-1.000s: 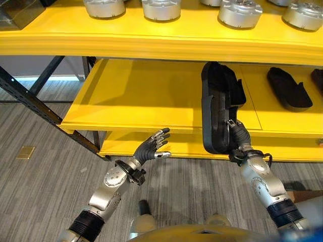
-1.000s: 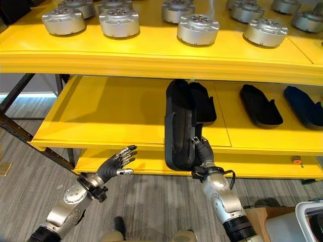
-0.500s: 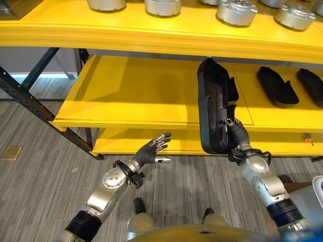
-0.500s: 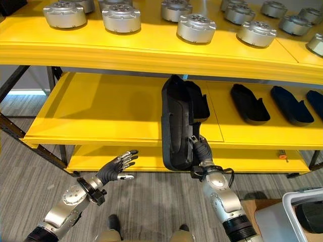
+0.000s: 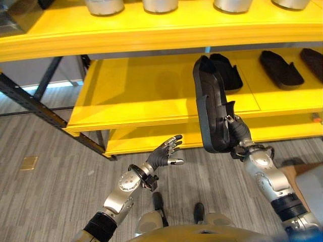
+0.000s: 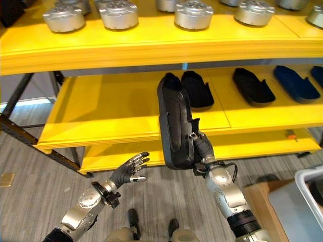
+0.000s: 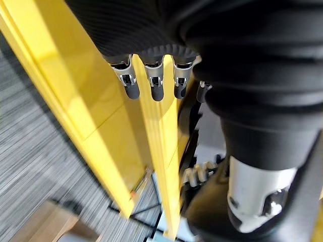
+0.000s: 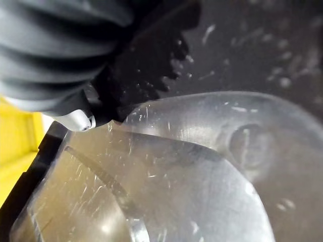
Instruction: Move parts from the plastic box to the shelf.
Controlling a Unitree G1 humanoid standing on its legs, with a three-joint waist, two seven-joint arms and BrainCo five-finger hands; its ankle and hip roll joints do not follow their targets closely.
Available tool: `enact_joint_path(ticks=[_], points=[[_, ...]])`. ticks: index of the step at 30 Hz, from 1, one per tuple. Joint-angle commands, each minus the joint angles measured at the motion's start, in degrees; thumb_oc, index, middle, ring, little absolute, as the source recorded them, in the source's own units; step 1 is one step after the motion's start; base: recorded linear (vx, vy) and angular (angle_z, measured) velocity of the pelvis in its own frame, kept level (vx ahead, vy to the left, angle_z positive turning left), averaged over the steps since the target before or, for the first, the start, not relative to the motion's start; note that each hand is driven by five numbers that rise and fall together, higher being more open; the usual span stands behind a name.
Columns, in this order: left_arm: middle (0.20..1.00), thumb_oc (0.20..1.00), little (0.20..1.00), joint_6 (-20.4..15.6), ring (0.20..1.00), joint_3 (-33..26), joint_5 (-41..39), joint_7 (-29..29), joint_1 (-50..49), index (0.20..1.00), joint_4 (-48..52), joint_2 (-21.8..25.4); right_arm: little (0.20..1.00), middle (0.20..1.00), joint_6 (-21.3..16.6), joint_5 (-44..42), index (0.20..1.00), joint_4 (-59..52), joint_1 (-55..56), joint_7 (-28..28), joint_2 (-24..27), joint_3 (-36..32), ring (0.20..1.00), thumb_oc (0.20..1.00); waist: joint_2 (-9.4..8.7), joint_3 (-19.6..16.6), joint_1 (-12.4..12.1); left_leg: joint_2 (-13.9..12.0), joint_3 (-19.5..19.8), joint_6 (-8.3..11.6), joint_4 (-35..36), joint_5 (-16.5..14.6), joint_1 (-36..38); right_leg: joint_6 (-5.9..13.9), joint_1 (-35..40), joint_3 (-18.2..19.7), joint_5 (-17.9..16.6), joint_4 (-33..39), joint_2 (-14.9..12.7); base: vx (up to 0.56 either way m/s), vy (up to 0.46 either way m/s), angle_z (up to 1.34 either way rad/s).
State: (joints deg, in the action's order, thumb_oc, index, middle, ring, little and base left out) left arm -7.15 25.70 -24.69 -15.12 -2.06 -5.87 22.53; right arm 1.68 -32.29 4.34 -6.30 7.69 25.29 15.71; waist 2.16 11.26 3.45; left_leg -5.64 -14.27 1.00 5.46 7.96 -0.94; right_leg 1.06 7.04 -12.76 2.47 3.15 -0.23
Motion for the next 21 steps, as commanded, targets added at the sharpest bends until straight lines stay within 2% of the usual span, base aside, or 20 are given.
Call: enact_joint_path(ticks=[1, 5, 6, 7, 8, 9, 11, 12, 13, 14, 19, 21], points=[[1.0, 1.0, 1.0, -2.7, 1.0, -0.8, 1.8, -0.5, 0.9, 1.0, 0.8, 1.3, 0.2, 0.2, -5.1, 2.3, 0.2, -3.7, -3.5, -0.7, -2.6, -0.6, 0.2, 0.2, -3.11, -2.1, -0.4, 4.7, -3.3, -2.64, -0.5, -11.0, 8.4, 3.48, -3.9, 0.6, 0.8, -5.9, -0.5, 0.08, -0.089, 0.18], [1.0, 1.0, 1.0, -3.1, 1.0, -0.6, 2.3, 0.0, 0.4, 1.0, 0.8, 1.8, 0.2, 0.2, -6.0, 3.9, 0.2, -3.7, -3.6, -1.5, -2.4, 0.2, 0.2, 0.2, -2.99, -1.6, -0.4, 5.2, -4.6, -3.0, -5.2, -13.2, 7.5, 2.82, -3.8, -0.1, 1.8, -7.1, -1.1, 0.03, -0.077, 0.13], [1.0, 1.0, 1.0, -3.3, 1.0, -0.4, 2.3, 0.2, 0.6, 1.0, 1.1, 2.1, 0.2, 0.2, -6.4, 4.3, 0.2, -3.6, -4.0, -1.5, -1.9, 0.6, 0.2, 0.2, -3.28, -1.0, -0.7, 5.1, -4.3, -2.76, -10.9, -14.5, 5.2, 2.26, -3.9, -0.2, 2.0, -7.8, -1.8, -0.04, -0.083, 0.12], [1.0, 1.0, 1.0, -3.3, 1.0, -0.3, 2.4, 0.4, 0.7, 1.0, 1.5, 2.2, 0.2, 0.2, -6.7, 4.5, 0.2, -3.4, -4.6, -1.3, -1.6, 1.0, 0.2, 0.2, -3.49, -0.5, -1.1, 4.7, -3.6, -2.25, -14.9, -14.9, 3.0, 1.86, -3.9, -0.1, 2.0, -8.3, -2.1, -0.07, -0.085, 0.1], [1.0, 1.0, 1.0, -3.5, 1.0, -0.2, 2.4, 0.3, 1.1, 1.0, 1.6, 2.4, 0.2, 0.2, -7.0, 5.2, 0.2, -2.4, -6.2, -0.4, -1.5, 1.6, 0.2, 0.2, -3.66, 0.4, -1.5, 2.3, -3.0, -0.8, -18.0, -13.7, 0.7, 1.38, -3.6, 0.2, 2.5, -8.8, -2.4, -0.03, 0.019, 0.09], [1.0, 1.0, 1.0, -3.2, 1.0, -0.5, 1.7, -0.5, 1.2, 1.0, 1.7, 2.3, 0.2, 0.2, -6.0, 5.1, 0.2, -1.6, -7.9, 0.0, -1.5, 1.7, 0.2, 0.2, -3.57, 0.3, -1.4, 0.0, -3.2, -0.07, -15.8, -12.7, 1.1, 1.21, -3.4, -0.1, 3.1, -9.0, -2.7, 0.02, 0.115, -0.01], [1.0, 1.0, 1.0, -2.9, 1.0, -0.7, 1.4, -1.3, 1.1, 1.0, 1.9, 2.2, 0.2, 0.2, -5.3, 5.2, 0.2, -1.4, -8.8, 0.3, -1.2, 1.5, 0.2, 0.2, -3.25, 0.0, -1.5, -2.3, -2.7, 1.12, -11.1, -10.2, 2.1, 1.14, -3.1, -0.5, 3.6, -8.9, -2.7, 0.08, 0.196, -0.1], [1.0, 1.0, 1.0, -2.9, 1.0, -0.5, 1.1, -1.7, 1.0, 1.0, 1.9, 2.4, 0.2, 0.2, -4.5, 4.9, 0.2, -1.1, -9.6, 0.2, -0.5, 1.2, 0.2, 0.2, -2.74, -0.3, -1.5, -5.1, -1.3, 2.9, -6.5, -5.7, 2.6, 0.93, -2.7, -0.4, 4.3, -8.9, -2.7, 0.08, 0.202, -0.05], [1.0, 1.0, 1.0, -2.9, 1.0, -0.5, 1.2, -1.8, 1.0, 1.0, 1.9, 2.4, 0.2, 0.2, -4.4, 4.9, 0.2, -1.0, -9.7, 0.2, -0.4, 1.1, 0.2, 0.2, -2.58, -0.5, -1.5, -5.9, -1.0, 3.35, -5.9, -4.3, 2.4, 0.79, -2.8, -0.3, 4.2, -8.7, -2.6, 0.1, 0.366, 0.09], [1.0, 1.0, 1.0, -3.6, 1.0, -0.1, 2.0, -2.6, 1.4, 1.0, 1.4, 2.6, 0.2, 0.2, -3.9, 4.5, 0.2, -1.2, -10.1, 0.5, 1.0, 0.5, 0.2, 0.2, -2.14, -0.6, -1.1, -9.4, -0.6, 4.74, -4.2, 0.0, 1.4, 0.46, -2.5, -0.4, 5.0, -9.0, -3.2, 0.06, 0.293, 0.26], [1.0, 1.0, 1.0, -3.0, 1.0, 0.7, 0.7, -3.0, 2.9, 1.0, 0.2, 2.8, 0.2, 0.2, -3.4, 3.5, 0.2, -1.1, -10.3, 1.6, 2.2, -0.2, 0.2, 0.2, -1.28, -0.5, -0.3, -9.3, -1.5, 4.58, -2.9, -2.5, 2.4, 0.69, -2.8, -1.3, 6.0, -11.2, -4.6, 0.07, 0.243, 0.1], [1.0, 1.0, 1.0, -3.0, 1.0, 1.2, 0.8, -2.9, 3.0, 1.0, -0.2, 3.1, 0.2, 0.2, -3.3, 2.8, 0.2, -0.5, -10.3, 1.8, 2.0, -0.5, 0.2, 0.2, -0.92, -0.5, -0.2, -8.0, -1.2, 4.27, -2.4, -3.5, 3.7, 1.15, -2.6, -1.2, 6.0, -11.3, -4.8, 0.09, 0.176, 0.05]])
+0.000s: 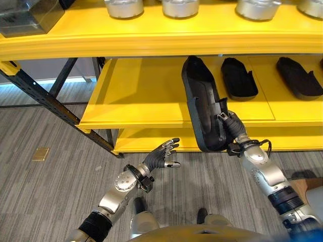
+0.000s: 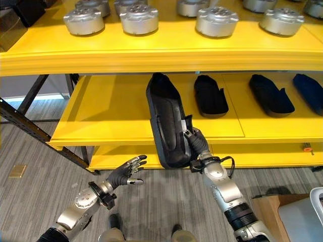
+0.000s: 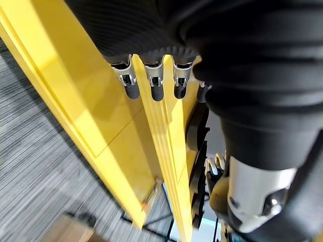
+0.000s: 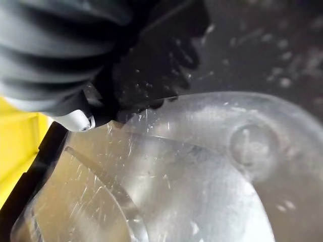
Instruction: Move parts from the plastic box to the shelf.
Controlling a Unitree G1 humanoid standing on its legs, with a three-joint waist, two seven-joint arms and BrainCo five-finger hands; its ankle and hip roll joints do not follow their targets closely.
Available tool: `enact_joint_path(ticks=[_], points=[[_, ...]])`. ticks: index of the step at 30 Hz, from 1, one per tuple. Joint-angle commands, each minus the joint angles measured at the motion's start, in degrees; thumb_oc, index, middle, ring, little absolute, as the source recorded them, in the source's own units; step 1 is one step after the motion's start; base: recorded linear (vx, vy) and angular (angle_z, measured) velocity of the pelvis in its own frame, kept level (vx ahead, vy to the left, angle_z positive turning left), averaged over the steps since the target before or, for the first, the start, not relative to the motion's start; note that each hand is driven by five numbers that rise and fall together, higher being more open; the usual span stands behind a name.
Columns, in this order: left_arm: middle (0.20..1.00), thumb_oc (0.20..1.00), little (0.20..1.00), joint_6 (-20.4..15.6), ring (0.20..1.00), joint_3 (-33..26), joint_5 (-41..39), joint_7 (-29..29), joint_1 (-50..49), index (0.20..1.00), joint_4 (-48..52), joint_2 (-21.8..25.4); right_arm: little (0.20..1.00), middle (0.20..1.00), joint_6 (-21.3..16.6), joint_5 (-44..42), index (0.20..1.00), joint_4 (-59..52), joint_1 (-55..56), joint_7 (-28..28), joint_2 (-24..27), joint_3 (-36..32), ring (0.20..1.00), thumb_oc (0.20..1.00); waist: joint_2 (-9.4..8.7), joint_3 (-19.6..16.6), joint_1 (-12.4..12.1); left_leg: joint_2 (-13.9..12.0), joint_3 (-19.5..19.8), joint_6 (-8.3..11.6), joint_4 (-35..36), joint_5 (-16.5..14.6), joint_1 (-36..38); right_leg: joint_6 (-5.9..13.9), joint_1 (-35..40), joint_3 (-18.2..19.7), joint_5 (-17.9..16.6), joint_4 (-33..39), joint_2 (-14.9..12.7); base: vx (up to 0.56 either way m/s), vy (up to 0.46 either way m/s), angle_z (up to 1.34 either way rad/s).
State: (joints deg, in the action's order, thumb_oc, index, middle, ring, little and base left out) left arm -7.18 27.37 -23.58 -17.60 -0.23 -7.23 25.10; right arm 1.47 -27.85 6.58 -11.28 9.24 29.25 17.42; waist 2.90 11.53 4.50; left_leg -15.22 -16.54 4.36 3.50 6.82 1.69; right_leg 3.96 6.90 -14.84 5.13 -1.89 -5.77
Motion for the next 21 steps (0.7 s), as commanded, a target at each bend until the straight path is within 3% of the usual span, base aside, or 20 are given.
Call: enact_joint_path(ticks=[1, 9, 21], points=[[1.0, 1.0, 1.0, -2.6, 1.0, -0.5, -0.6, -0.6, 1.1, 1.0, 1.3, 0.8, 0.2, 0.2, -3.5, -0.9, 0.2, -2.3, -5.4, 0.3, -2.1, -2.3, 0.2, 0.2, -1.45, -0.9, -1.3, 2.2, 1.3, 0.8, 0.0, -2.7, 1.8, -1.46, -2.5, 0.9, 3.0, -6.2, 0.8, 0.13, 0.183, 0.09], [1.0, 1.0, 1.0, -1.1, 1.0, -0.3, 0.1, -0.6, -0.5, 1.0, 1.7, 1.9, 0.2, 0.2, -2.2, 0.8, 0.2, -2.6, -6.8, 1.3, -2.1, -3.2, 0.2, 0.2, -1.47, -1.3, -2.5, 4.5, 2.4, -0.01, 1.4, -4.7, 3.8, -0.12, -2.7, 0.5, 1.9, -4.7, -0.1, 0.06, 0.049, 0.04], [1.0, 1.0, 1.0, 0.6, 1.0, 1.3, -1.3, -1.4, 0.6, 1.0, 4.0, 3.7, 0.2, 0.2, 0.8, 3.8, 0.2, 3.4, -18.5, 7.1, -0.7, -4.3, 0.2, 0.2, -1.21, 1.7, -5.1, 5.1, 4.1, -0.04, -1.2, -4.9, 0.1, -0.99, -5.1, -0.3, 2.9, -6.8, 0.2, 0.02, -0.027, -0.01]])
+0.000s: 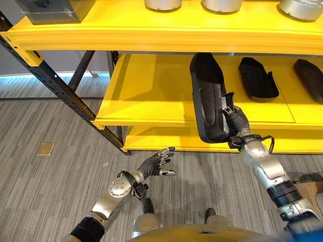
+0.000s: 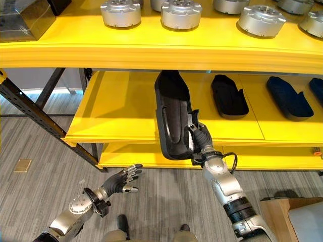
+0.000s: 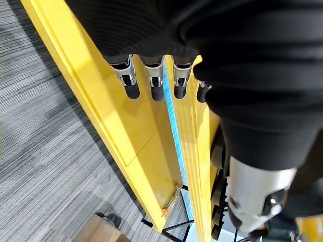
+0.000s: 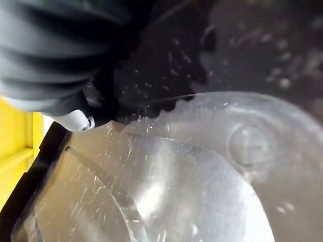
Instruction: Move parts from the plastic box to the shelf.
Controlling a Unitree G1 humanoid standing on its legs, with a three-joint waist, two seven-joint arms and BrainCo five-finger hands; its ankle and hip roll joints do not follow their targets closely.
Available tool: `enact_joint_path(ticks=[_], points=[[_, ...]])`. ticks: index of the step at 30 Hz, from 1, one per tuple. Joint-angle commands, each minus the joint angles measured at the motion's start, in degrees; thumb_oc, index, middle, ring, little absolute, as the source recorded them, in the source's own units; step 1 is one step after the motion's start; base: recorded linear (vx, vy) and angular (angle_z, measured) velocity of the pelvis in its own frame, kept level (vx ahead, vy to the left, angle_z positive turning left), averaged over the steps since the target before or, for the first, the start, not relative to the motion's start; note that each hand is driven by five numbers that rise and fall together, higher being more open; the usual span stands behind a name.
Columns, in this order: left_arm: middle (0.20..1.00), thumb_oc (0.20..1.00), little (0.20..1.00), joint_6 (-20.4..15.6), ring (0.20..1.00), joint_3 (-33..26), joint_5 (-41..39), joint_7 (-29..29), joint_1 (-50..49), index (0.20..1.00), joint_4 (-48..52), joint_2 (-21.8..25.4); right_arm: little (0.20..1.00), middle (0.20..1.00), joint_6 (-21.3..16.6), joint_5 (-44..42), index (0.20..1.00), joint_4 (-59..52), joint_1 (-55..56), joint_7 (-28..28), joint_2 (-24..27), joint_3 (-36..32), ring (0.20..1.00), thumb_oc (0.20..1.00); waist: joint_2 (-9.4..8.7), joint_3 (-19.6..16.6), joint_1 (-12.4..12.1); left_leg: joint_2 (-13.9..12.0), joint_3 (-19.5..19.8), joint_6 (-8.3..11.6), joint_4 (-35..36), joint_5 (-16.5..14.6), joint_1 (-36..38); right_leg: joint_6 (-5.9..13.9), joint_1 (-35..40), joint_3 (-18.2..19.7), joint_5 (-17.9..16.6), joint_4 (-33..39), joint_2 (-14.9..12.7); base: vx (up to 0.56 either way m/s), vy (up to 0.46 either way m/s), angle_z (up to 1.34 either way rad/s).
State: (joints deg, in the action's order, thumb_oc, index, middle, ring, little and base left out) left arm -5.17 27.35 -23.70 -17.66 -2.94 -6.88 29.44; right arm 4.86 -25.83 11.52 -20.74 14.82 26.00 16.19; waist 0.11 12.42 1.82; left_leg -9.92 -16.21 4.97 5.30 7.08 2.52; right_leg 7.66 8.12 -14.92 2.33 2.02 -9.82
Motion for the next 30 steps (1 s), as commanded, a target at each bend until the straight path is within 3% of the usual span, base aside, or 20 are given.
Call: enact_joint_path(ticks=[1, 13, 25, 30], points=[[1.0, 1.0, 1.0, -1.5, 1.0, 1.6, -1.7, -1.3, 3.8, 1.0, 3.6, -0.5, 0.2, 0.2, -1.8, 2.0, 0.2, -0.9, -10.8, 1.5, 3.2, -3.2, 0.2, 0.2, 1.73, 1.4, -2.6, -0.2, 4.0, -0.57, -3.5, -5.2, -1.5, -4.79, -7.0, -0.2, 5.8, -11.4, 4.3, -0.04, -0.015, 0.06], [1.0, 1.0, 1.0, -2.2, 1.0, 4.0, -4.7, -0.5, 9.6, 1.0, 5.8, 1.1, 0.2, 0.2, 1.3, 5.3, 0.2, 7.3, -27.4, 0.1, 10.8, -3.3, 0.2, 0.2, 4.1, 9.8, -4.4, 0.5, 6.2, -0.24, -5.8, -4.3, -8.2, -5.34, -15.0, 0.2, 6.8, -16.7, 3.9, -0.1, -0.003, 0.04], [1.0, 1.0, 1.0, -3.2, 1.0, 5.7, -6.5, 2.8, 12.4, 1.0, 9.3, 1.7, 0.2, 0.2, 3.8, 7.3, 0.2, 12.9, -37.6, 3.9, 14.4, -0.9, 0.2, 0.2, 4.96, 17.0, -5.4, 1.8, 7.6, -1.18, -11.4, -5.9, -15.2, -5.99, -24.1, 1.9, 9.0, -25.8, 4.0, -0.07, -0.022, 0.0], [1.0, 1.0, 1.0, -3.2, 1.0, 6.1, -6.5, 3.9, 11.8, 1.0, 11.0, 1.9, 0.2, 0.2, 5.6, 5.1, 0.2, 13.3, -39.8, 5.4, 15.3, -0.1, 0.2, 0.2, 4.87, 17.4, -5.7, 2.3, 7.5, -1.91, -15.2, -7.4, -19.5, -6.43, -29.2, 2.9, 10.1, -30.5, 4.2, -0.06, -0.018, -0.05]])
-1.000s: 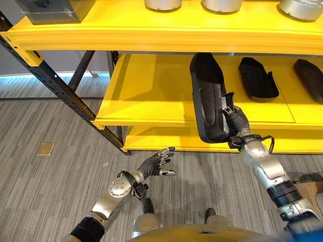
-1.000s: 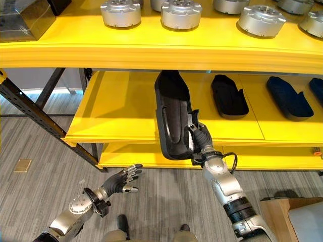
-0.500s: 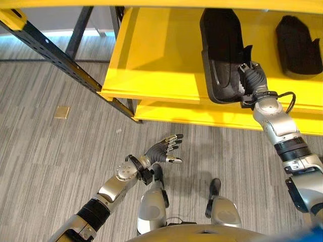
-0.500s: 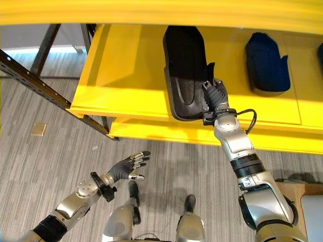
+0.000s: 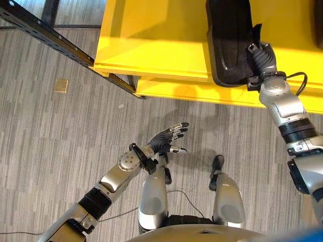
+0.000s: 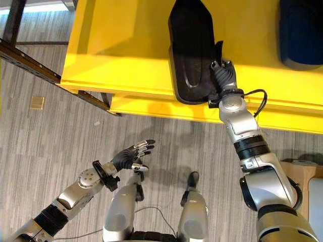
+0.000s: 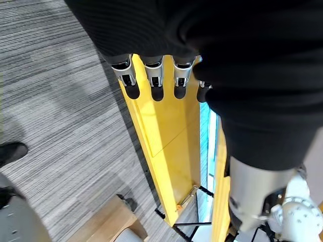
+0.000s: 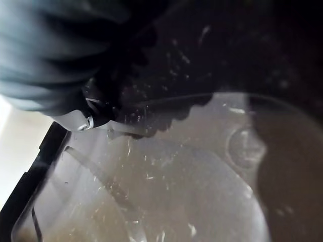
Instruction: Move parts from the plastic box to the shelf.
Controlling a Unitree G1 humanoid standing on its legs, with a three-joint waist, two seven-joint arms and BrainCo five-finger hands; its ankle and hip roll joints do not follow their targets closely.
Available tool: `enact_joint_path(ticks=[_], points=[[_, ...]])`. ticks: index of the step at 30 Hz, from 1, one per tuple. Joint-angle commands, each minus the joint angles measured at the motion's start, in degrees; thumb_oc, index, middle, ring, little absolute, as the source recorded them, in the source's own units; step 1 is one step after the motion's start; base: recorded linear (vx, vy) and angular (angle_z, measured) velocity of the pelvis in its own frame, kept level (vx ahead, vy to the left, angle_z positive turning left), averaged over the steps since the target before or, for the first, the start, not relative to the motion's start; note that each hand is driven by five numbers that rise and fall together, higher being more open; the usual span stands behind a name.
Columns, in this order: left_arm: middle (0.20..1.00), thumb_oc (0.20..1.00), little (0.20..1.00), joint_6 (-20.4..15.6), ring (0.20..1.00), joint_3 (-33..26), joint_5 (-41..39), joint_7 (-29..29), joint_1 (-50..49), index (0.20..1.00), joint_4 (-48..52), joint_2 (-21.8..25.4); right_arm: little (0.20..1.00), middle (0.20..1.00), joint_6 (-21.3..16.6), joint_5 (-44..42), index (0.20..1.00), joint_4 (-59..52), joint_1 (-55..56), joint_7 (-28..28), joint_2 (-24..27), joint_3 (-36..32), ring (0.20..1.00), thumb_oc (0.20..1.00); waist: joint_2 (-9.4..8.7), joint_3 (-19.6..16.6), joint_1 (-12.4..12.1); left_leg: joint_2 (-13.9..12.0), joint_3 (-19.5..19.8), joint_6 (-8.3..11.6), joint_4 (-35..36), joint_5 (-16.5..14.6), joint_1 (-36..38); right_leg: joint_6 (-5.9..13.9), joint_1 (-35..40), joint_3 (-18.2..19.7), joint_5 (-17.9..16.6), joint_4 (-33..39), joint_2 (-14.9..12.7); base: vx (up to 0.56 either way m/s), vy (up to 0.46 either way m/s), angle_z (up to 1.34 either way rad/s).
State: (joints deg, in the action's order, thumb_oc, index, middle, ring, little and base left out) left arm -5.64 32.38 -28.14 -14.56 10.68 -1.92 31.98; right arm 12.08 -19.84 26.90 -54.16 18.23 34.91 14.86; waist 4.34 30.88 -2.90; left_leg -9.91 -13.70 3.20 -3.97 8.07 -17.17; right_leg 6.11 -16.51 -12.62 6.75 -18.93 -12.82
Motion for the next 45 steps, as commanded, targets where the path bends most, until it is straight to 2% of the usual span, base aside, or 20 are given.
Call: enact_joint_path(ticks=[1, 3, 6, 13, 14, 23, 30, 40, 45], points=[[1.0, 1.0, 1.0, -2.8, 1.0, 1.3, -2.0, 0.9, -1.9, 1.0, 6.4, -0.5, 0.2, 0.2, -1.6, -2.1, 0.2, -1.8, -6.5, 2.3, 6.5, 1.2, 0.2, 0.2, 0.54, -1.1, -1.1, 2.5, 5.0, -0.37, -7.5, -9.0, -1.3, -5.07, -5.9, 0.7, 6.1, -11.0, 7.0, -0.06, -0.039, -0.03], [1.0, 1.0, 1.0, -2.7, 1.0, 1.6, -1.8, 1.5, -2.2, 1.0, 7.1, -0.4, 0.2, 0.2, -1.2, -5.7, 0.2, -1.3, -6.8, 2.1, 6.6, 0.7, 0.2, 0.2, 0.36, -1.1, -1.2, 2.6, 5.0, -0.75, -10.2, -10.1, -3.4, -5.36, -7.9, 0.9, 7.0, -13.6, 6.8, -0.05, -0.043, -0.02], [1.0, 1.0, 1.0, -2.6, 1.0, 1.8, -1.4, 1.9, -2.3, 1.0, 7.5, -0.5, 0.2, 0.2, -1.6, -3.7, 0.2, -0.8, -7.3, 2.4, 6.9, 0.2, 0.2, 0.2, 0.0, -1.1, -1.4, 2.8, 5.1, -1.33, -13.5, -11.5, -6.1, -5.59, -10.5, 1.4, 7.9, -16.8, 6.6, -0.05, -0.049, -0.01], [1.0, 1.0, 1.0, -1.8, 1.0, 2.5, -1.4, 3.7, -2.0, 1.0, 8.3, 0.1, 0.2, 0.2, 0.2, -2.7, 0.2, 2.0, -10.7, 3.8, 8.4, 1.2, 0.2, 0.2, -1.35, -1.1, -1.9, 2.7, 5.4, -2.2, -19.2, -14.0, -10.5, -6.25, -14.5, 2.0, 9.6, -22.3, 6.6, 0.0, -0.04, -0.09], [1.0, 1.0, 1.0, -1.4, 1.0, 2.5, -1.6, 3.8, -2.2, 1.0, 8.5, 0.3, 0.2, 0.2, 0.3, -2.8, 0.2, 2.8, -11.0, 3.9, 8.7, 1.4, 0.2, 0.2, -1.69, -1.1, -1.9, 3.0, 5.9, -1.96, -20.0, -15.6, -10.1, -5.82, -13.9, 2.5, 11.0, -23.0, 6.5, 0.07, -0.06, -0.02], [1.0, 1.0, 1.0, -0.2, 1.0, 2.6, -2.0, 3.8, -2.4, 1.0, 9.6, 2.8, 0.2, 0.2, 0.2, -3.5, 0.2, 9.6, -17.1, 4.0, 12.0, 4.5, 0.2, 0.2, -3.11, -1.1, -3.0, 2.2, 6.7, -2.21, -23.5, -17.0, -13.1, -6.29, -15.6, 2.0, 11.9, -25.8, 6.8, 0.02, -0.063, -0.03], [1.0, 1.0, 1.0, 0.5, 1.0, 1.8, -2.4, 2.6, -3.2, 1.0, 10.3, 4.2, 0.2, 0.2, 1.1, -3.6, 0.2, 12.8, -20.3, 3.4, 13.3, 6.1, 0.2, 0.2, -3.74, -1.1, -3.7, 1.6, 7.2, -1.78, -22.6, -16.4, -12.2, -6.27, -14.1, 1.6, 11.6, -24.4, 7.4, 0.03, -0.058, 0.02], [1.0, 1.0, 1.0, 2.2, 1.0, 1.0, -2.9, 1.2, -3.6, 1.0, 9.8, 5.7, 0.2, 0.2, 1.6, -5.5, 0.2, 18.8, -24.2, 2.4, 14.1, 9.3, 0.2, 0.2, -5.04, -1.1, -5.0, 0.1, 7.5, -0.63, -17.4, -13.9, -8.2, -6.18, -9.0, 0.6, 10.4, -19.1, 8.7, 0.04, -0.075, 0.06], [1.0, 1.0, 1.0, 3.8, 1.0, 0.4, -2.8, 0.6, -3.4, 1.0, 8.8, 6.2, 0.2, 0.2, 0.1, -7.8, 0.2, 23.0, -26.0, 2.5, 13.8, 9.4, 0.2, 0.2, -5.9, -1.1, -6.0, -1.5, 7.4, -0.11, -14.9, -11.0, -7.2, -6.66, -7.1, -0.9, 8.5, -16.2, 9.8, 0.04, -0.12, 0.03]])
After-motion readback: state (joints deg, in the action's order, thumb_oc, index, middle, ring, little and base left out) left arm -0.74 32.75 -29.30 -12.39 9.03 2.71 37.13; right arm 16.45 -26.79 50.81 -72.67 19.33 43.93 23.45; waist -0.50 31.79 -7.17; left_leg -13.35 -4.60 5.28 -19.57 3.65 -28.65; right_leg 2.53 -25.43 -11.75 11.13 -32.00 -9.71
